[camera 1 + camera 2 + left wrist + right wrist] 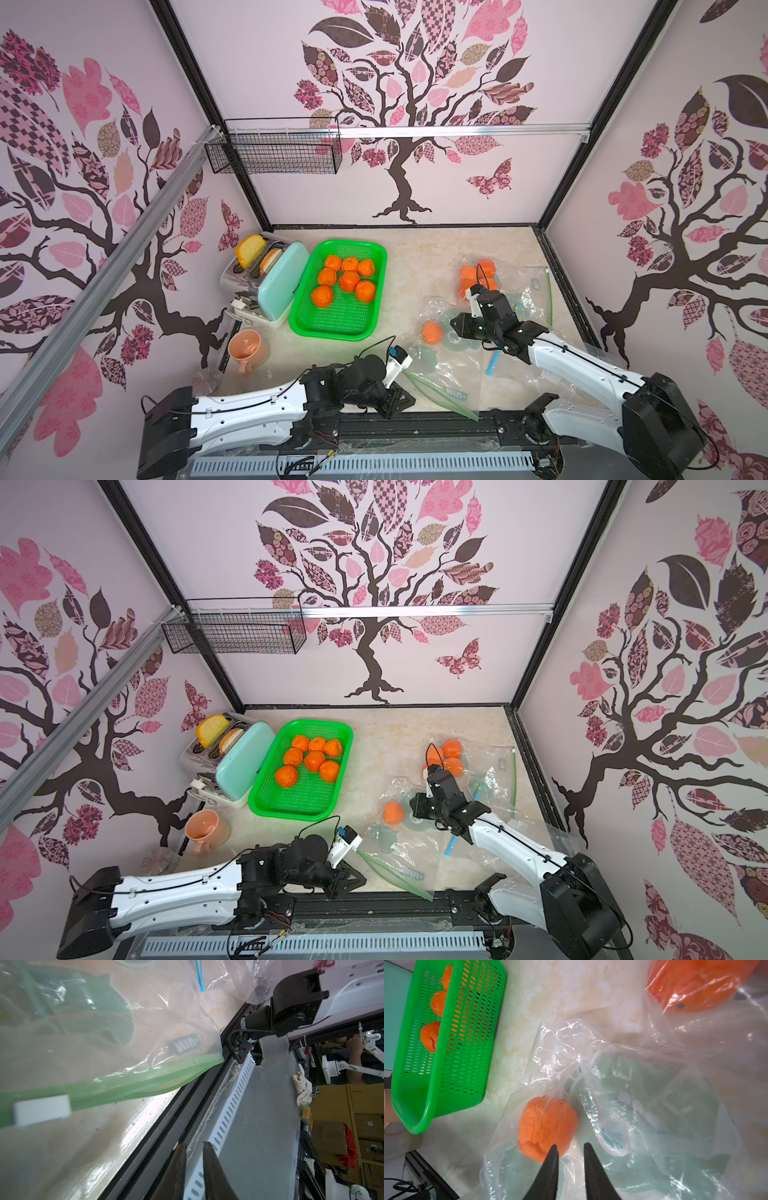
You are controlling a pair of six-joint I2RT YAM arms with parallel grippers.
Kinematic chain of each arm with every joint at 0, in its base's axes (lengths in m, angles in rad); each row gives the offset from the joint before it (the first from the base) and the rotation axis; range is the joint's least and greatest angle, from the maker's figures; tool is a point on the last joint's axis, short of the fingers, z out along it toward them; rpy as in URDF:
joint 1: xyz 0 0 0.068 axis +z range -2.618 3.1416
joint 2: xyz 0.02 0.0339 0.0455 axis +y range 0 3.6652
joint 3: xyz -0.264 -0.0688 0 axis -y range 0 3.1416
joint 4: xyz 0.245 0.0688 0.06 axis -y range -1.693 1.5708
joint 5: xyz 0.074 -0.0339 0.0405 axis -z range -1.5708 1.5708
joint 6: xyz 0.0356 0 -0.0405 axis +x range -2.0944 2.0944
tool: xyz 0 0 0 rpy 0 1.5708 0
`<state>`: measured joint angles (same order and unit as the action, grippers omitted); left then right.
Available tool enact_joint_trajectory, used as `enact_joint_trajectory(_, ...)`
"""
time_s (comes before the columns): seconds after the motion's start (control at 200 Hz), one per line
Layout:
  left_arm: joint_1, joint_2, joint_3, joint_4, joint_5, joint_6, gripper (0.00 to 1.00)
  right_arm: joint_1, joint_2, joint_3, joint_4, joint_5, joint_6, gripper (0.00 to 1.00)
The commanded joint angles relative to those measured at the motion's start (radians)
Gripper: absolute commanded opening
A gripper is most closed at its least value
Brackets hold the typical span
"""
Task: Open the zip-top bag and take out the orange
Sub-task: Pick up the orange from the zipper food storage bag.
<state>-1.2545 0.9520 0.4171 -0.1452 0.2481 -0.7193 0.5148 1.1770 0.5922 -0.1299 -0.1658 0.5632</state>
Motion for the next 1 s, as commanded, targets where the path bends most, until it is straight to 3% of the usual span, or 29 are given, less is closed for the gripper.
enact_joint_trajectory(0.0, -0.021, 0.073, 0.033, 0.174, -0.010, 0.003, 0.16, -0.001, 0.044, 0.045, -0.013, -0.046, -0.019, 0.25)
enact_joint_trajectory(0.25, -0.033, 0.259, 0.083, 0.287, -0.112, 0.009, 0.21, -0.001, 0.083, 0.052, 0.017, -0.060, -0.014, 0.25)
enact_joint_trajectory(0.38, -0.032, 0.328, 0.118, 0.214, -0.216, 0.021, 0.22, -0.001, 0.095, 0.064, 0.018, -0.050, -0.017, 0.25)
enact_joint_trajectory(0.555, -0.008, 0.342, 0.092, 0.176, -0.305, 0.006, 0.22, -0.001, 0.124, 0.097, 0.027, -0.047, -0.018, 0.25)
enact_joint_trajectory(0.73, 0.079, 0.323, 0.042, 0.193, -0.361, -0.007, 0.22, -0.001, 0.190, 0.149, 0.053, -0.078, -0.014, 0.25)
enact_joint_trajectory(0.995, 0.133, 0.291, 0.035, 0.237, -0.433, 0.065, 0.33, -0.001, 0.375, 0.267, 0.063, -0.054, -0.013, 0.25)
